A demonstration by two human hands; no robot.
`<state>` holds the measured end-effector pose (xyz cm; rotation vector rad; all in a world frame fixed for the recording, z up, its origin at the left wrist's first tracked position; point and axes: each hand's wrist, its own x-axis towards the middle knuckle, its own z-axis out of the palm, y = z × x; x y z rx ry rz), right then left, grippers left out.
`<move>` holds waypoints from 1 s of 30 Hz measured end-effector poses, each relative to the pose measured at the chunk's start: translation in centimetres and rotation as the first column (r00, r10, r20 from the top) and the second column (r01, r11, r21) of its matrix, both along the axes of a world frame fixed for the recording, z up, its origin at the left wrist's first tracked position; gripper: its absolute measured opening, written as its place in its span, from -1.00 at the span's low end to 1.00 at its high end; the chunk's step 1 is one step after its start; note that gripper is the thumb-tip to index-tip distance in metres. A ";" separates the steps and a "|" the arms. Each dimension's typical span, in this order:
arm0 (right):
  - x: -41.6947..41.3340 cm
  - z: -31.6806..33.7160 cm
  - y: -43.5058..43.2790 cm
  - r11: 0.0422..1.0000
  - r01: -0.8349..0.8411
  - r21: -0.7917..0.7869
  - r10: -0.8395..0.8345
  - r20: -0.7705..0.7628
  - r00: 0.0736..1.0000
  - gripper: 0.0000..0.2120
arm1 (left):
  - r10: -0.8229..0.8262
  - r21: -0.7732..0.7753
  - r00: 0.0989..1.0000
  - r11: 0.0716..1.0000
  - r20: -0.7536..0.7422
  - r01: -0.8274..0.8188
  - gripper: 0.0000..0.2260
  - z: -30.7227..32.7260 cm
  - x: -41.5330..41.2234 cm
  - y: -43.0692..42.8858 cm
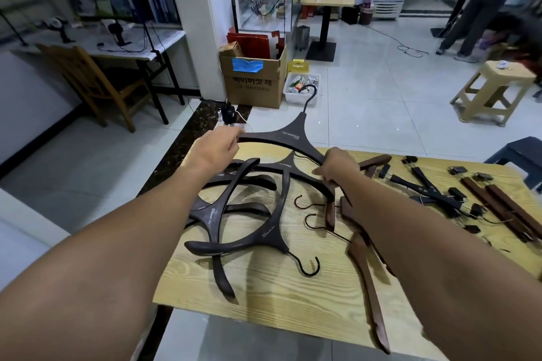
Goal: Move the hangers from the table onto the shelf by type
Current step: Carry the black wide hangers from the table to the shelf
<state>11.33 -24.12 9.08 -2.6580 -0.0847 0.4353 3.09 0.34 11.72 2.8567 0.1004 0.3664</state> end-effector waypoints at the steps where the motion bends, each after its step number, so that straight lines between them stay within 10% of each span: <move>1: 0.5 0.3 0.2 1.000 0.009 -0.007 -0.009 0.016 1.000 -0.77 | -0.004 0.008 1.000 1.000 -0.004 0.004 -0.69 -0.4 0.1 0.1; 15: 3.5 -1.9 7.0 0.995 -0.021 0.099 0.018 0.030 0.999 -0.79 | 0.130 0.043 0.858 0.991 -0.496 -0.125 -0.65 -10.7 0.0 3.4; 30: 5.0 -5.5 13.5 0.990 -0.126 0.070 0.124 0.034 0.992 -0.71 | 0.197 0.063 0.786 0.978 -0.586 -0.198 -0.53 -17.1 1.7 5.4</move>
